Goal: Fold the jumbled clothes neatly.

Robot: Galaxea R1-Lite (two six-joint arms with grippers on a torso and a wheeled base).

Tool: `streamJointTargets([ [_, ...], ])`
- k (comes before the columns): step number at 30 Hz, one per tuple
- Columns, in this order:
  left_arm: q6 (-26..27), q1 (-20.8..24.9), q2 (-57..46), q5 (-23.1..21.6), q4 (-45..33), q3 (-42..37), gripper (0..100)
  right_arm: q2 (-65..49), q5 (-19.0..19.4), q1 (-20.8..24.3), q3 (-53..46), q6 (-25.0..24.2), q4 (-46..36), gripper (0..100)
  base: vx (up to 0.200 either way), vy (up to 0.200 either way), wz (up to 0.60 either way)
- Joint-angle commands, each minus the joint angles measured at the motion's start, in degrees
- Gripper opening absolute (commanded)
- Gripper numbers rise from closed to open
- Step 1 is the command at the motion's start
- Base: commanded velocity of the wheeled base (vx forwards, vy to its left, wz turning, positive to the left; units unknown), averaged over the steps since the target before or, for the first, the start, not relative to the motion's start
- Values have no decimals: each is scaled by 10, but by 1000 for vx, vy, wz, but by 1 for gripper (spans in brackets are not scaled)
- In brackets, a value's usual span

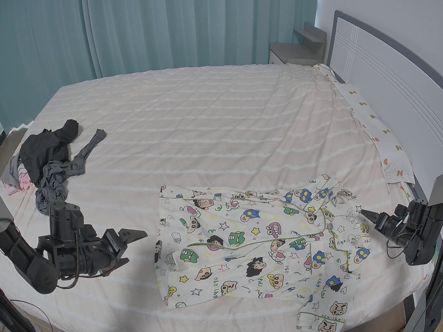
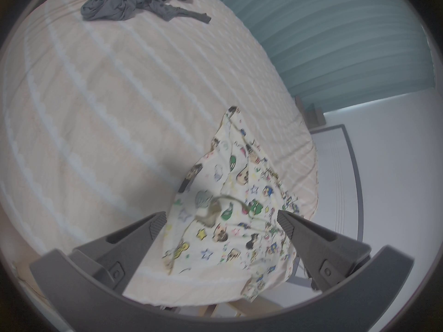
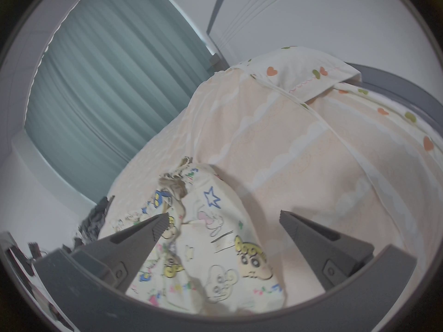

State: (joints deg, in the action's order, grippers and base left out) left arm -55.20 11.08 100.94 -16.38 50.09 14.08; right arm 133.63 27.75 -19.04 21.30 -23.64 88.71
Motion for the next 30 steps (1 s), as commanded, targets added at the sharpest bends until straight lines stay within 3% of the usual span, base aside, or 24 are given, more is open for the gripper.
streamJointTargets([
  [1,-25,61,68,53,-10,78,100,-88,0,2,-67,-85,10,100,0,0,0],
  [5,1,116,170,145,-42,167,100,-142,1,4,-125,-176,10,100,0,0,0],
  [8,12,136,215,160,-91,224,100,-160,3,4,-144,-199,10,100,0,0,0],
  [13,-4,146,254,161,-133,305,100,-162,2,19,-152,-197,10,100,0,0,0],
  [22,-42,180,276,165,-131,319,100,-152,1,25,-154,-196,10,100,0,0,0],
  [30,-48,192,307,244,-122,366,100,-153,1,33,-163,-195,11,100,0,0,0],
])
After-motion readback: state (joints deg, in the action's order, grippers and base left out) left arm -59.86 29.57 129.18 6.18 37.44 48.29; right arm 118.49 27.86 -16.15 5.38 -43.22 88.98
